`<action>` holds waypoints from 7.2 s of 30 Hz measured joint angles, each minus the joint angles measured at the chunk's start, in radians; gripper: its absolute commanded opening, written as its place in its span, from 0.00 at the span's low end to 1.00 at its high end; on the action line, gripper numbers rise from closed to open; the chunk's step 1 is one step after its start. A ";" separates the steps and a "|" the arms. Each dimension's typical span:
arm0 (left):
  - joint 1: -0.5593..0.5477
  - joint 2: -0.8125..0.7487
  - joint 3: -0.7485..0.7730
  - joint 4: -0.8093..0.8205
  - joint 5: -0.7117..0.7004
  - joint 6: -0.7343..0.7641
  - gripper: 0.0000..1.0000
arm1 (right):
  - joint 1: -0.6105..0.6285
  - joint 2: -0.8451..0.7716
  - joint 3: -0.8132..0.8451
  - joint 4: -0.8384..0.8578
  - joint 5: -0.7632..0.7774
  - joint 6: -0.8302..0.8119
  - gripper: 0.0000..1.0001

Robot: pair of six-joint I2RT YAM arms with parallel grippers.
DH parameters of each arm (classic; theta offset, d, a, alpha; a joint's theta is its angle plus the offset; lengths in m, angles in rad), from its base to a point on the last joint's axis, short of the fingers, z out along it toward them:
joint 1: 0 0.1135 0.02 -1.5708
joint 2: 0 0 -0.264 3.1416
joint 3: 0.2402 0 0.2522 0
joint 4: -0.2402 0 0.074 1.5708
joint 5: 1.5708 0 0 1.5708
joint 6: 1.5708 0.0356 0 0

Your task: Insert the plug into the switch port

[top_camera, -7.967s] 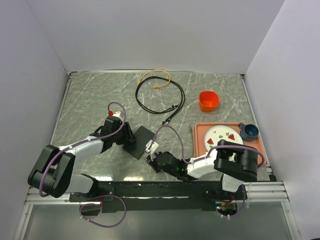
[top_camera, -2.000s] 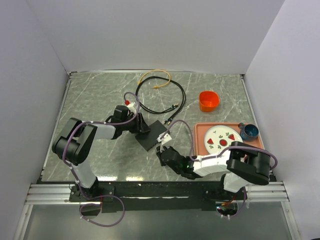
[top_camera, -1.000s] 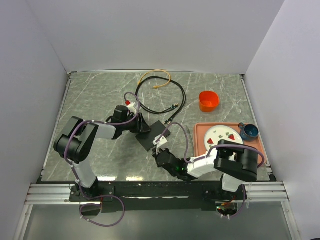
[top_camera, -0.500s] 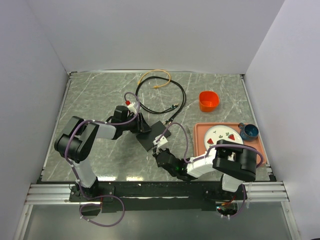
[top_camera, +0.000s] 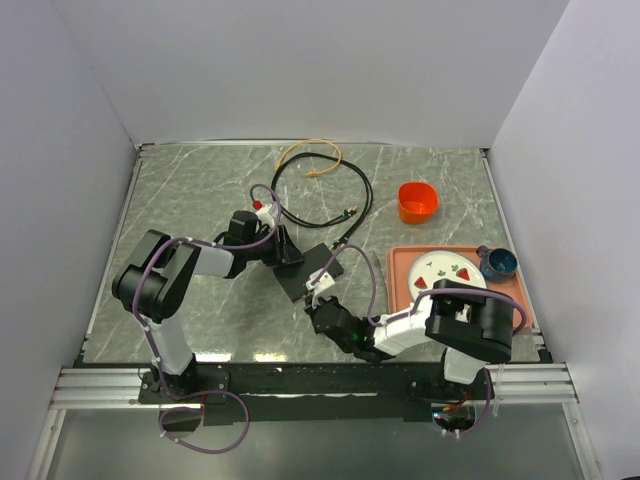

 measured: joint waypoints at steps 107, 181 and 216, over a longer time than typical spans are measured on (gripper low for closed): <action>-0.062 -0.014 -0.025 0.039 -0.076 -0.055 0.36 | 0.013 0.027 0.003 0.006 0.032 -0.009 0.00; -0.253 -0.068 -0.296 0.445 -0.460 -0.204 0.35 | -0.057 -0.101 -0.071 -0.078 -0.111 -0.075 0.00; -0.439 -0.090 -0.257 0.277 -0.457 -0.520 0.40 | -0.113 -0.058 0.037 -0.198 -0.131 -0.038 0.00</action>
